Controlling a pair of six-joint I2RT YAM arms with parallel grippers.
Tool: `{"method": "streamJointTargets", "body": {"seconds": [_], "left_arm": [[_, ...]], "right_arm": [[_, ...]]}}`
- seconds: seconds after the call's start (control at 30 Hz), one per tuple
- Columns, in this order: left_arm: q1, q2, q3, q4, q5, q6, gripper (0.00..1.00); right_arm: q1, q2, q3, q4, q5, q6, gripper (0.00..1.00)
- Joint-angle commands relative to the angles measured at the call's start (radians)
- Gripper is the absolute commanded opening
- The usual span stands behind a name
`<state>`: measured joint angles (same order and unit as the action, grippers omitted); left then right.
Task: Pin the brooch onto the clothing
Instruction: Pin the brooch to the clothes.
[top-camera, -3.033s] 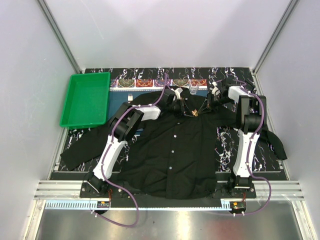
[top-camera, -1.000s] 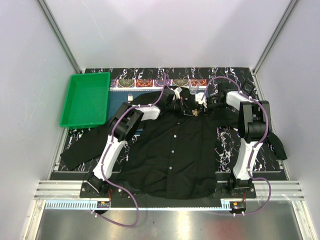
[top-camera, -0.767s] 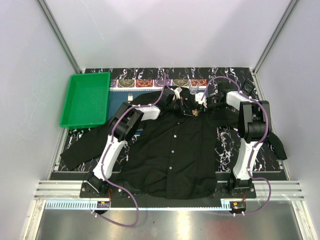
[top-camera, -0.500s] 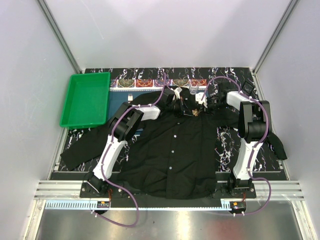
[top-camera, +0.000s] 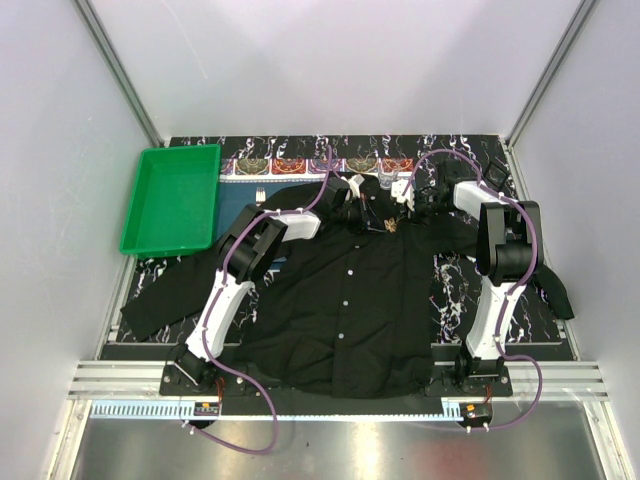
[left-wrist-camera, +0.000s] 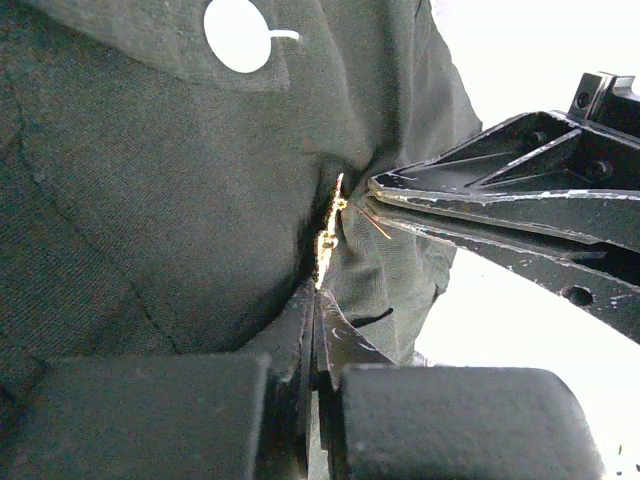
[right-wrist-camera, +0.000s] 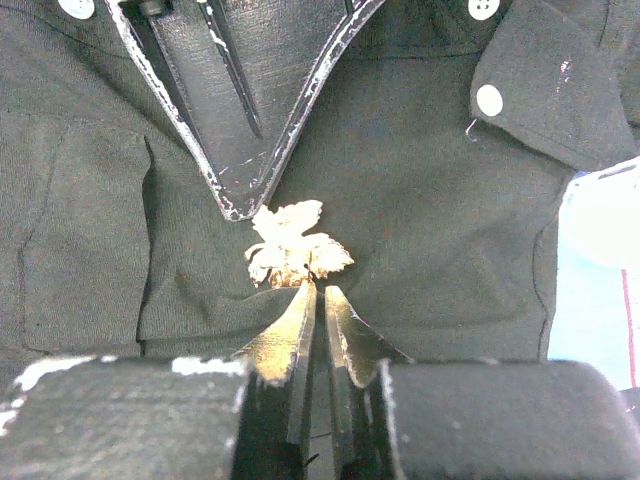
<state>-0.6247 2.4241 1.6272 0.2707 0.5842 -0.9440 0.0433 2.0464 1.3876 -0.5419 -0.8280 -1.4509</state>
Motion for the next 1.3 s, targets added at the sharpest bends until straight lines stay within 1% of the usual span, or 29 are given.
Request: {"method": "streamJointTargets", "body": {"seconds": [0.0, 0.2, 0.3, 0.57, 0.7, 0.93, 1.27], "left_arm": [[0.003, 0.006, 0.023, 0.03, 0.02, -0.012, 0.0], [0.003, 0.006, 0.022, 0.03, 0.022, -0.012, 0.0], [0.003, 0.006, 0.023, 0.03, 0.022, -0.012, 0.0], [0.003, 0.004, 0.02, 0.033, 0.022, -0.012, 0.0], [0.003, 0.004, 0.02, 0.032, 0.02, -0.01, 0.0], [0.003, 0.003, 0.02, 0.032, 0.019, -0.01, 0.0], [0.003, 0.003, 0.022, 0.033, 0.02, -0.012, 0.0]], "right_arm": [[0.006, 0.011, 0.036, 0.02, -0.02, 0.018, 0.13], [0.018, 0.011, 0.039, -0.007, -0.026, 0.014, 0.13], [0.02, 0.006, 0.025, -0.012, -0.023, -0.022, 0.13], [0.023, 0.003, 0.03, -0.013, -0.029, -0.026, 0.13], [0.024, -0.008, 0.021, -0.036, -0.031, -0.066, 0.12], [0.026, -0.017, 0.016, -0.062, -0.049, -0.083, 0.13], [0.032, -0.005, 0.05, -0.059, -0.048, -0.043, 0.12]]}}
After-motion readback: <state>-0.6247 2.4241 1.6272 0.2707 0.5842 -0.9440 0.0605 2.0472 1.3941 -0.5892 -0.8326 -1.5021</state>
